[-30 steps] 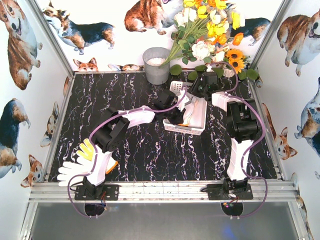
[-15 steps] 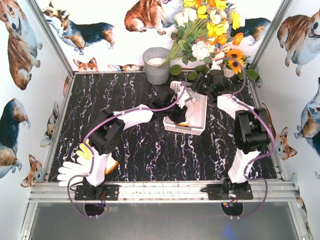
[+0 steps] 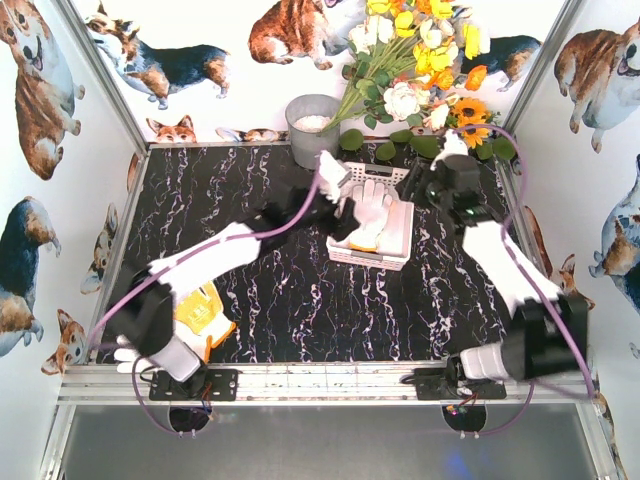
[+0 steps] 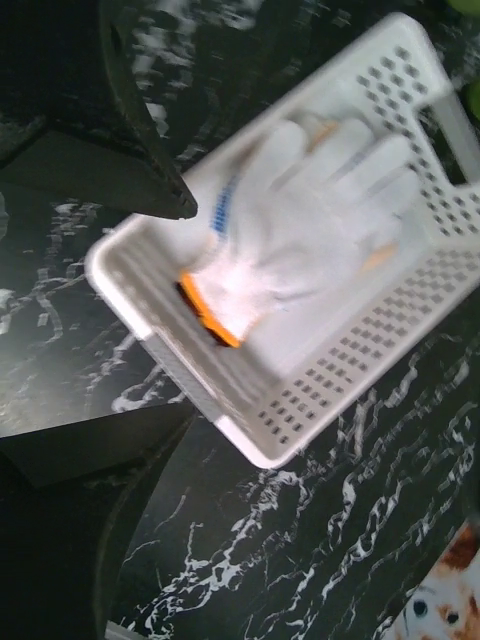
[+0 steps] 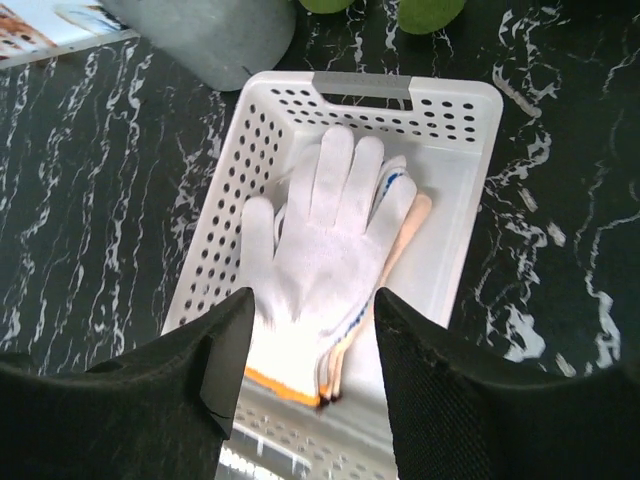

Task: Put the gloves into the storage basket
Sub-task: Move the glove to the center of the board.

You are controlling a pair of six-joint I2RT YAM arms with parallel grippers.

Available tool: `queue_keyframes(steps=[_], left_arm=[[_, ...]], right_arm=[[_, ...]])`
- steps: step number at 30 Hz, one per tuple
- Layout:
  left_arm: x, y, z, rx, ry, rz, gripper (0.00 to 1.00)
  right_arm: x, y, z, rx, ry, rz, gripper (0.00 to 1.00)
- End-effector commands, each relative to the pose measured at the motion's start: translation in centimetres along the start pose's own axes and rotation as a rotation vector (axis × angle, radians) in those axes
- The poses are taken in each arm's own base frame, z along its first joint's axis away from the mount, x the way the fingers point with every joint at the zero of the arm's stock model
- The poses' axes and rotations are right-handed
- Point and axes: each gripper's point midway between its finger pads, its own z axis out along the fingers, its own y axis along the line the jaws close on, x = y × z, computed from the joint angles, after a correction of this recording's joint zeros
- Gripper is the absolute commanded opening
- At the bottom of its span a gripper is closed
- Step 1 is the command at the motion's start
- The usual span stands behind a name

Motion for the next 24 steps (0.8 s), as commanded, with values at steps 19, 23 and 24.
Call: queue_keyframes(steps=[19,23,24], left_arm=[[19.9,10.9,-24.2,-1.206,0.259,-0.788,0.6],[23.0,10.6,-25.3,-1.287,0.321,-0.825,0.55],[24.0,10.4,-25.3,-1.285,0.347,-0.827,0.54]], right_arm=[[4.9,-0.8,-16.0,0.036,-0.07,-0.084,0.68],[5.7,-0.3,-16.0,0.01,-0.032,-0.058,0.67],[5.9,-0.3,-16.0,0.008,-0.025,-0.049,0.67]])
